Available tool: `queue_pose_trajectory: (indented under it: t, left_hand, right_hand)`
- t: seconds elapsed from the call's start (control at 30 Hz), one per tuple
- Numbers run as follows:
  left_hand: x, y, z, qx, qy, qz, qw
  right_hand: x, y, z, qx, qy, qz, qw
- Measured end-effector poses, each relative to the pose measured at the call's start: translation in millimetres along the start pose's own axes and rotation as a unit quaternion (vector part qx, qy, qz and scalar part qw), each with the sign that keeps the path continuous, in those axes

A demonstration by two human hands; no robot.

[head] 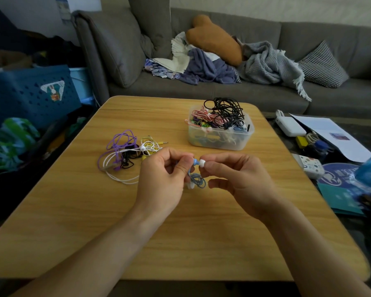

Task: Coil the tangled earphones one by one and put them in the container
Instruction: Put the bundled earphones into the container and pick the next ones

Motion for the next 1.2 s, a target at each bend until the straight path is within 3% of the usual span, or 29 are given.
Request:
queue_pose_trajectory:
  t: [0.47, 0.87, 1.2]
  left_hand:
    - [5, -2, 2, -0.008, -0.013, -0.035, 0.999]
    - [5, -7, 2, -0.033, 0.003, -0.002, 0.999]
    - [3, -9, 2, -0.038, 0.012, 0.005, 0.999]
  right_hand:
    - [-1, -6, 1, 0.009, -0.007, -0.005, 1.0]
    - [12, -14, 4, -0.019, -0.082, -0.114, 0.99]
    - [20, -13, 5, -0.002, -0.096, -0.135, 0.986]
Point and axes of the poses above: each hand's wrist, its own z-axis away from the middle knuckle, its own y-axis out of the back of the hand, x = y × z, the point moved 10 cm from there along -z, towards the middle knuckle, and after that the axes turned 12 degrees about -x, right-handed, at the moved point
